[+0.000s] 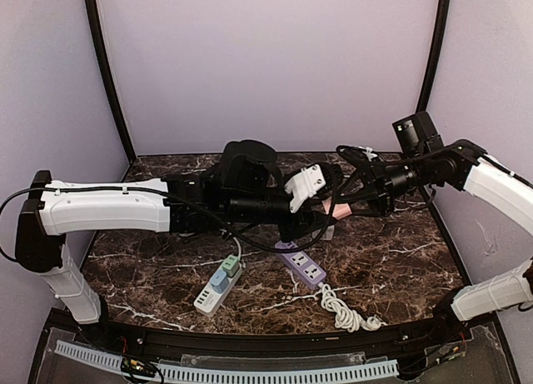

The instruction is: Insert the plug

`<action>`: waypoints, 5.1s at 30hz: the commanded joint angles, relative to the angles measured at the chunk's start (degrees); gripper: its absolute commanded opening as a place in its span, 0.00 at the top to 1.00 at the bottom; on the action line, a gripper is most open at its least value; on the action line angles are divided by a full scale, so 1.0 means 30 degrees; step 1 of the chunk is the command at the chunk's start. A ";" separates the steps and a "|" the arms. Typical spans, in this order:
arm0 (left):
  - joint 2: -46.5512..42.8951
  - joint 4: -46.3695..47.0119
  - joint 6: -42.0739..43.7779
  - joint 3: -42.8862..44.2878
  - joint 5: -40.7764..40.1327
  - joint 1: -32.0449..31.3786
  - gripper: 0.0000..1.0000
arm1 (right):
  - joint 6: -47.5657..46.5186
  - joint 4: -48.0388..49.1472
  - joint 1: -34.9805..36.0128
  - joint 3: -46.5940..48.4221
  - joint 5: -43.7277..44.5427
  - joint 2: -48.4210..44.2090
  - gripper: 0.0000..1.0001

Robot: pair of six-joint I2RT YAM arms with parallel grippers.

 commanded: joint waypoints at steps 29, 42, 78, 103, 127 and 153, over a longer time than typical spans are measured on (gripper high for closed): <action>-0.0106 -0.0720 0.0216 0.0465 0.0180 0.0293 0.01 | -0.1602 -0.0832 -0.0060 0.0731 0.0521 0.0690 1.00; -0.2082 -0.2349 -0.0662 -0.0801 -0.1145 0.0293 0.01 | -0.5535 -0.4309 -0.0070 0.3195 0.4140 0.2241 1.00; -0.8895 -0.9117 -0.7460 -0.5017 -0.9184 0.2022 0.01 | -0.8913 -0.5609 0.3419 0.7645 0.9254 0.9271 1.00; -0.8889 -1.9783 -2.0516 -0.3369 -0.6773 0.2984 0.01 | -1.0047 -0.6133 0.5139 0.7362 1.1976 1.2385 1.00; -0.7188 -1.9442 -1.8314 -0.3077 -0.0339 0.5303 0.01 | -0.9493 -0.5870 0.5993 0.8033 1.3215 1.4533 1.00; -0.8457 -2.0033 -1.8158 -0.3287 -0.0122 0.5308 0.01 | -1.0597 -0.6028 0.5960 0.7966 1.4013 1.4722 1.00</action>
